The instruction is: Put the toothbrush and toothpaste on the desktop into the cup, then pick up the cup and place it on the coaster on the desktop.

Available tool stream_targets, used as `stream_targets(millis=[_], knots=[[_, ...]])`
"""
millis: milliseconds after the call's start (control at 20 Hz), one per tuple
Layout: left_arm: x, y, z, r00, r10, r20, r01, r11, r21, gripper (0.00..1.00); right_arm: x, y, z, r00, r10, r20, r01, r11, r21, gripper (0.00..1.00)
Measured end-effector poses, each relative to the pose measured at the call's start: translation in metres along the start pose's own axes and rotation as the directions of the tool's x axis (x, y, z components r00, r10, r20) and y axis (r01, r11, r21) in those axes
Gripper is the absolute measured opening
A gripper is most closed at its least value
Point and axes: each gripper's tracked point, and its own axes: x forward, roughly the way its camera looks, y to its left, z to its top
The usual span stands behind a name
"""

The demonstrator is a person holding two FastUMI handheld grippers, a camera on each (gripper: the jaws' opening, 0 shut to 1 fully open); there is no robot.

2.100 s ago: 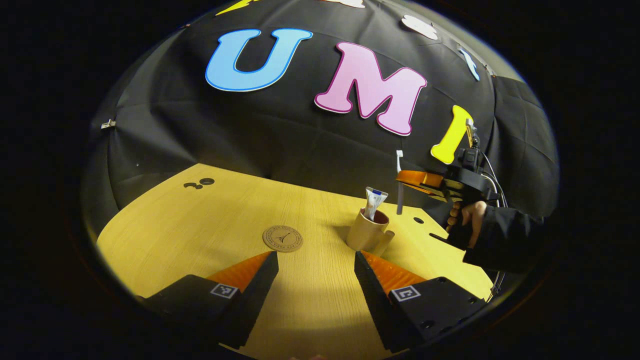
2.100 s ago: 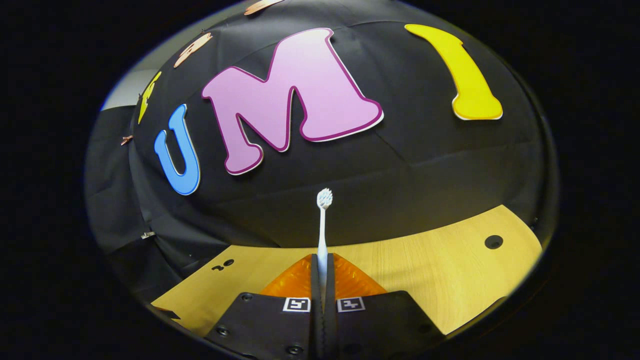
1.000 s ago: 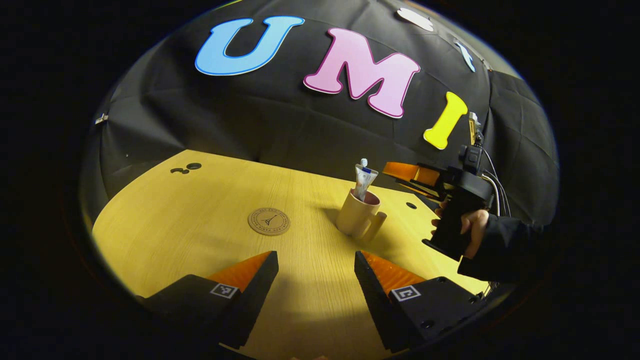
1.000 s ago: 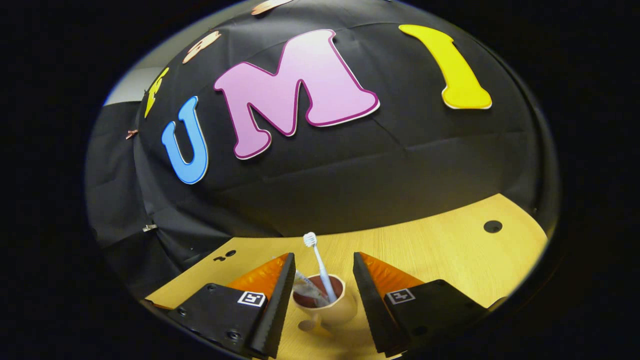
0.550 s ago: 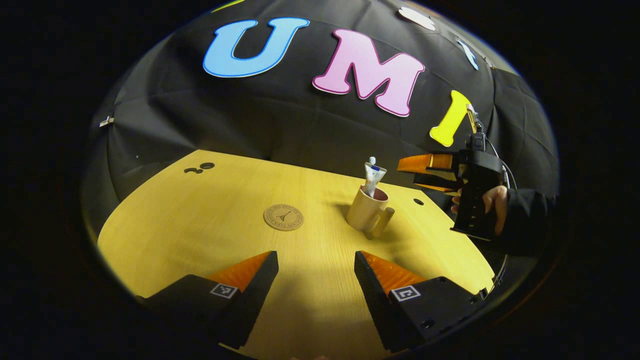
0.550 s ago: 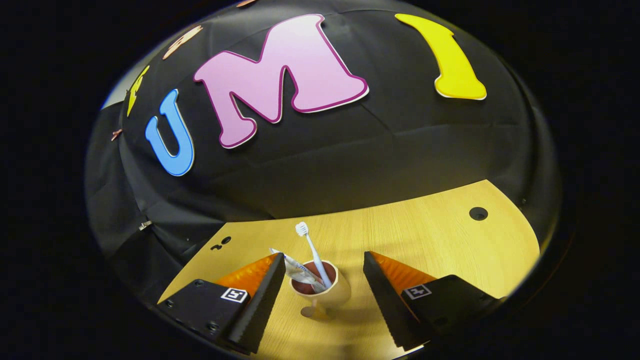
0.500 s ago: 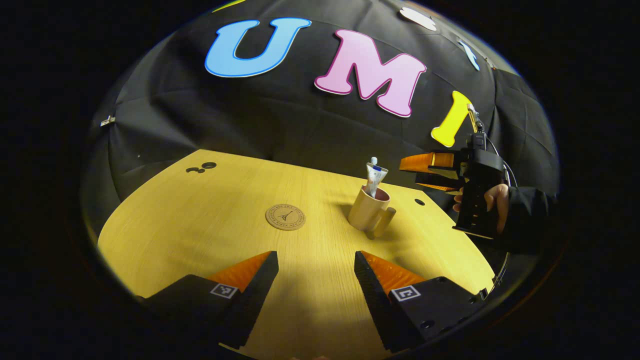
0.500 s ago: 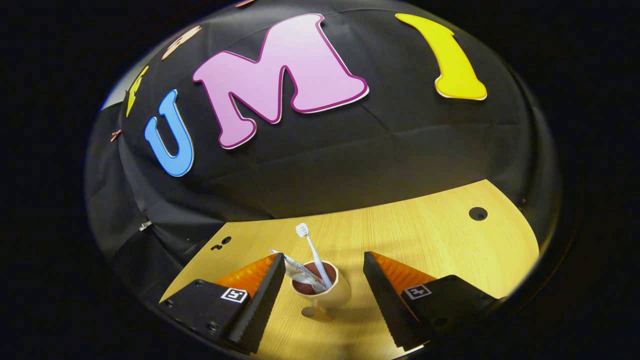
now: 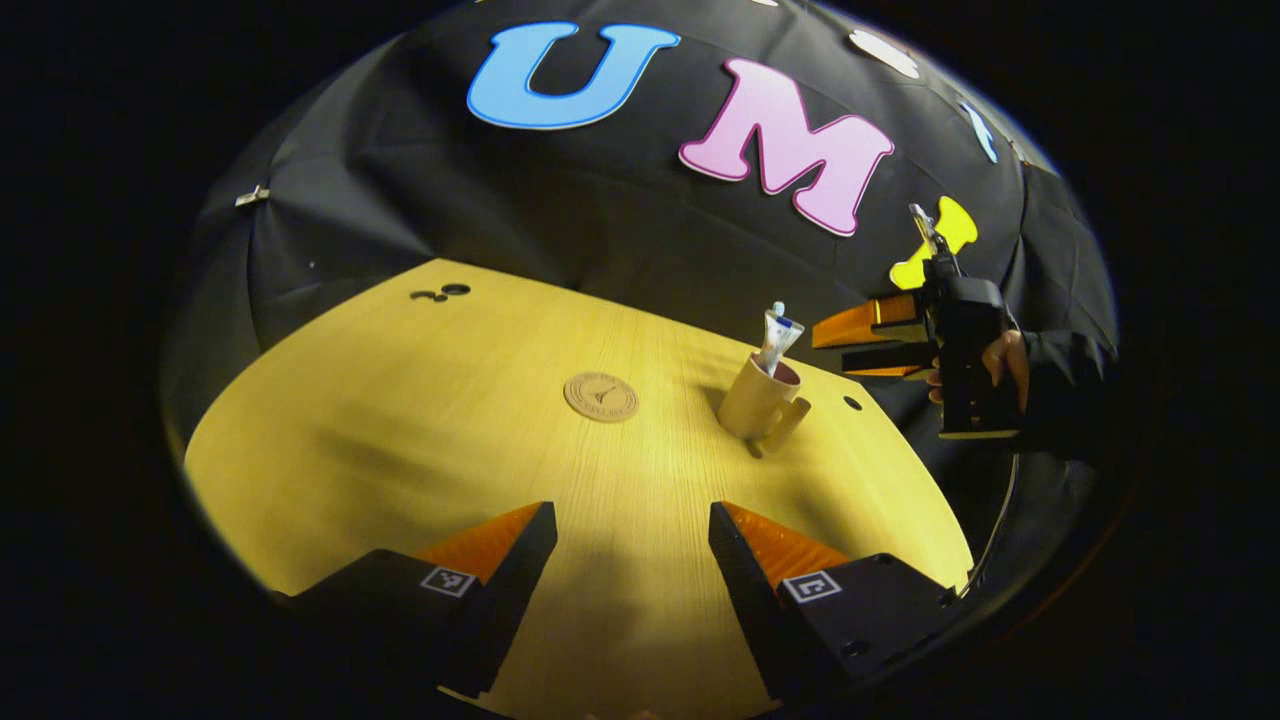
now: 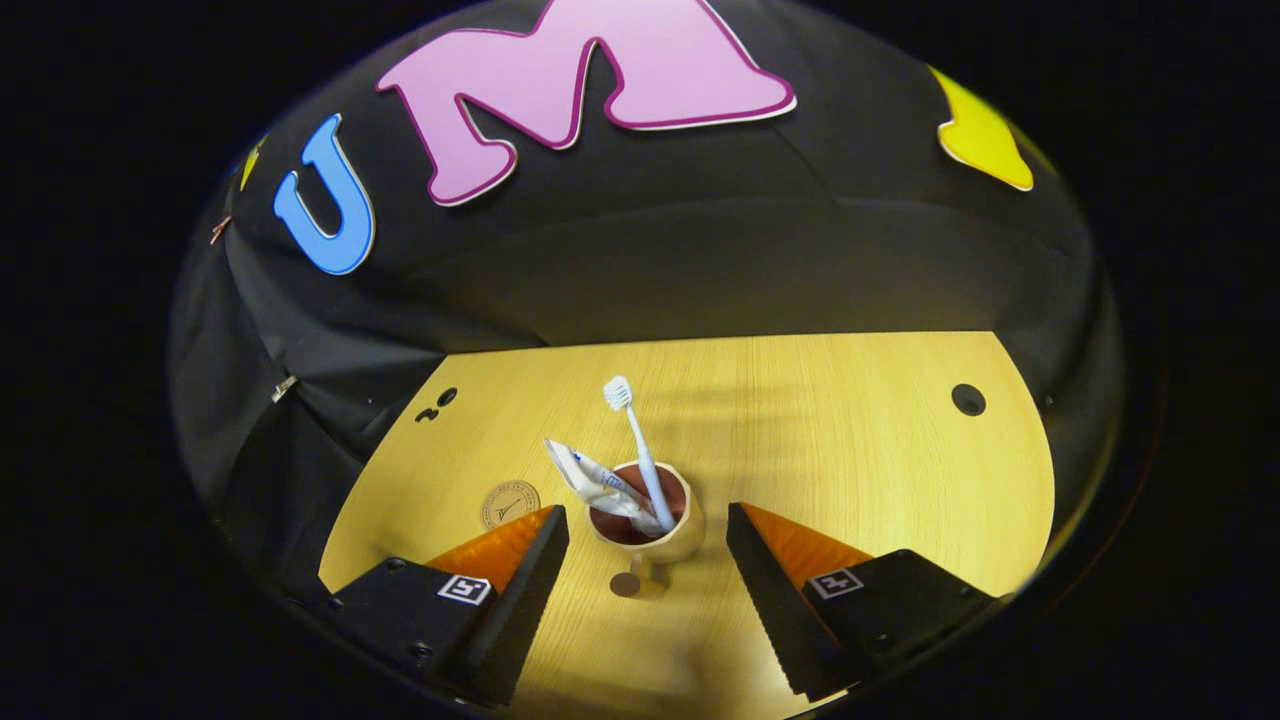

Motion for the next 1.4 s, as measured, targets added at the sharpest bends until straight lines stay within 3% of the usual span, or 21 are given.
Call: stream_targets(millis=[200,400,600,1000,1300,1350,1400], knots=[[0.000,-0.004,-0.008,1.000,-0.004,-0.014,0.004,1.000,-0.018,0.95,0.019,0.009,-0.023,0.991,0.017,-0.135,-0.020,1.000,-0.018,0.98],[-0.008,0.008,-0.019,0.999,0.020,-0.038,-0.020,1.000,0.002,0.95,0.039,0.008,-0.056,0.966,-0.026,-0.258,-0.005,0.993,-0.119,0.98],[-0.013,0.028,-0.035,0.995,0.071,-0.075,-0.070,0.997,0.019,0.95,0.058,0.005,-0.084,0.932,-0.066,-0.356,0.014,0.989,-0.148,0.98],[-0.023,0.045,-0.056,0.985,0.119,-0.126,-0.117,0.993,0.022,0.95,0.083,-0.001,-0.103,0.897,-0.113,-0.428,0.058,0.988,-0.140,0.96],[-0.030,0.054,-0.065,0.978,0.141,-0.152,-0.140,0.990,0.023,0.96,0.083,-0.013,-0.103,0.881,-0.153,-0.448,0.108,0.986,-0.125,0.81],[-0.030,0.054,-0.066,0.978,0.142,-0.154,-0.140,0.990,0.023,0.95,0.085,-0.012,-0.106,0.878,-0.149,-0.456,0.106,0.987,-0.118,0.67],[-0.031,0.053,-0.066,0.977,0.143,-0.157,-0.141,0.990,0.022,0.95,0.085,-0.012,-0.106,0.876,-0.148,-0.459,0.109,0.988,-0.110,0.65]])
